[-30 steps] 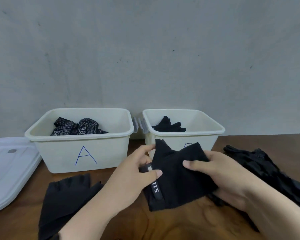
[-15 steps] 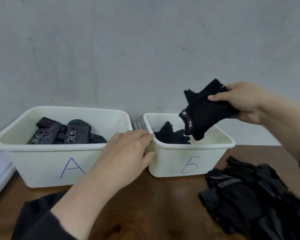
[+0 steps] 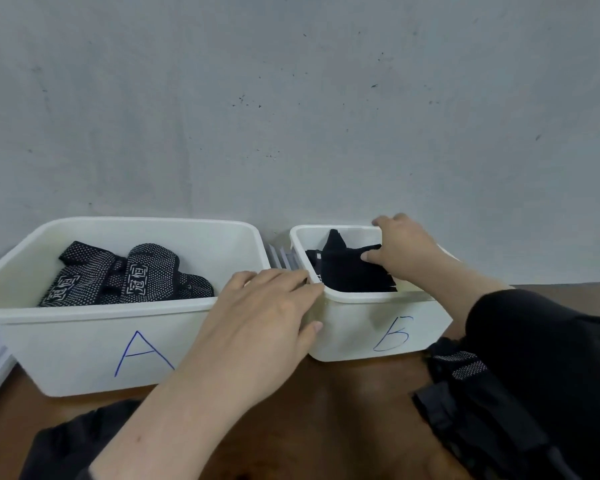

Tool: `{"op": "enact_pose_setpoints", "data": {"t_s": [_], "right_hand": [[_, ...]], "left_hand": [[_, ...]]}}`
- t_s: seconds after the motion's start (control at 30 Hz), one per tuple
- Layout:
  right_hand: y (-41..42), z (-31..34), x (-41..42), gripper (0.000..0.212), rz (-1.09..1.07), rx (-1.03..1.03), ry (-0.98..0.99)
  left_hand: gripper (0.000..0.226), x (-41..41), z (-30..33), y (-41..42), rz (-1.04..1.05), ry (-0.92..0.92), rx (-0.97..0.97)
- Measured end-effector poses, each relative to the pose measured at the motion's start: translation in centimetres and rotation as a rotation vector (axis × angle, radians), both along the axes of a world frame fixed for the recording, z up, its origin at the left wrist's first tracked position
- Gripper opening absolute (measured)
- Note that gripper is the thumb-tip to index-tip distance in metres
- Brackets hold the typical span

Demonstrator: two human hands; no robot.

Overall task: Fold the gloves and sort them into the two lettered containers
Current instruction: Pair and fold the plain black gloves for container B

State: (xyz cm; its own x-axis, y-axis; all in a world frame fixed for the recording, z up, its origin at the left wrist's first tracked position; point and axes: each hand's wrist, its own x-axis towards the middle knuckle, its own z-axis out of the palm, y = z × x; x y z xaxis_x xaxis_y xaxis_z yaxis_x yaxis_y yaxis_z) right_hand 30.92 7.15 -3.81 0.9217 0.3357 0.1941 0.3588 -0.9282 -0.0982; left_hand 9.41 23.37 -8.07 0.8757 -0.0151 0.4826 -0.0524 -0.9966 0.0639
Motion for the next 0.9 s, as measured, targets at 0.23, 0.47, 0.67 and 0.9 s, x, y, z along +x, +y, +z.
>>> {"op": "enact_pose_setpoints", "data": {"t_s": [0.23, 0.47, 0.67, 0.9], "right_hand": [[2.5, 0.0, -2.4, 0.029, 0.396, -0.143, 0.218], [1.6, 1.7, -4.0, 0.030, 0.309, 0.224, 0.080], [-2.7, 0.3, -14.3, 0.018, 0.332, 0.720, -0.044], [-9.3, -13.7, -23.2, 0.017, 0.214, 0.590, 0.111]], "left_hand": [[0.039, -0.1, 0.1, -0.2, -0.027, 0.031, -0.030], [0.053, 0.0, 0.5, 0.1, -0.124, -0.051, -0.142], [0.028, -0.7, 0.2, -2.6, -0.169, -0.336, -0.465], [0.028, -2.9, -8.8, -10.9, -0.108, 0.056, -0.855]]}}
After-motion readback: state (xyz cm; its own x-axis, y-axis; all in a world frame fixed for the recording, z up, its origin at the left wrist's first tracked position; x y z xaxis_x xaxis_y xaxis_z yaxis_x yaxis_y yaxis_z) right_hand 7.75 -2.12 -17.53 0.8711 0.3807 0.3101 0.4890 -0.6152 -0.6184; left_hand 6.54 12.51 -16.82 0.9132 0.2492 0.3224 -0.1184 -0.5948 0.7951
